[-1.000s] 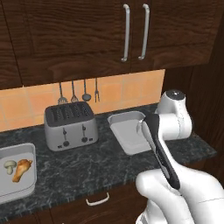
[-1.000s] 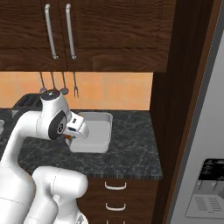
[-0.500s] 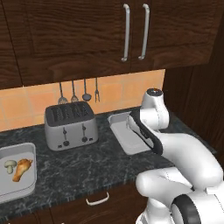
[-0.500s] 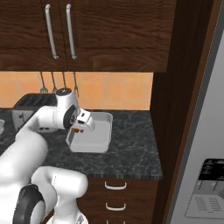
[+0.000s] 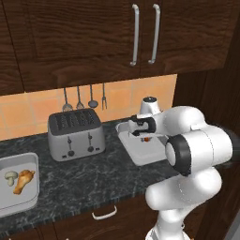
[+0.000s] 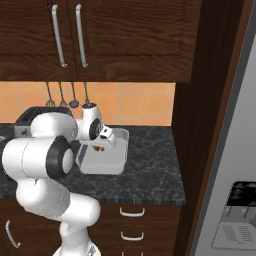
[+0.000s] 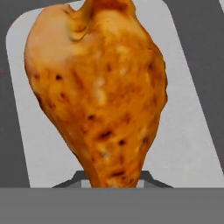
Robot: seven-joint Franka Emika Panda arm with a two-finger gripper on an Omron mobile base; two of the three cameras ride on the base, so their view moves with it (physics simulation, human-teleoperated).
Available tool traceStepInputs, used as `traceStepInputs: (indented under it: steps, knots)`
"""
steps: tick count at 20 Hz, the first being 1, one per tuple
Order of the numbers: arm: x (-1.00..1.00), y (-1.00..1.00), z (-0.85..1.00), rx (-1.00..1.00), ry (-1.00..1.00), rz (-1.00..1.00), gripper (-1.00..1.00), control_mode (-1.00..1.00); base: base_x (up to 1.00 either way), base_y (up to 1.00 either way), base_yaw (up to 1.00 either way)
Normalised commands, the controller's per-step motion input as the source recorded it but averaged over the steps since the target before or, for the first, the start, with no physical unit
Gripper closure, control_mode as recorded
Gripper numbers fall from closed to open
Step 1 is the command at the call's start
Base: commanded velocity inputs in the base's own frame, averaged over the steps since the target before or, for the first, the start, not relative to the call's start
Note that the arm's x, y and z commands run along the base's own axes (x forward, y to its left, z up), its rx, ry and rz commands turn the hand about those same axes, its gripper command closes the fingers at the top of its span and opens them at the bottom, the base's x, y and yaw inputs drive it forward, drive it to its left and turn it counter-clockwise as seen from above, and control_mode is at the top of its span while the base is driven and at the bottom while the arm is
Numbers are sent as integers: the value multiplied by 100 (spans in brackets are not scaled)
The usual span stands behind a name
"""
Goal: Place one mushroom and one chicken drumstick in each tupperware on the nearby counter, to pack two identical lunches.
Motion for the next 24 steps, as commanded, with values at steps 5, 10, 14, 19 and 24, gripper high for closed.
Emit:
traceStepInputs:
  steps: [5, 10, 14, 19, 24]
  knots:
    - [66, 0, -66, 0, 20, 3, 100, -100, 0, 0, 0]
    - [51, 0, -51, 0, 1, 4, -100, -100, 0, 0, 0]
    - [3, -5, -23, 1, 0, 1, -100, -100, 0, 0, 0]
    - [-26, 0, 25, 0, 1, 0, -100, -100, 0, 0, 0]
    - [-91, 0, 80, -2, -15, 0, -100, -100, 0, 0, 0]
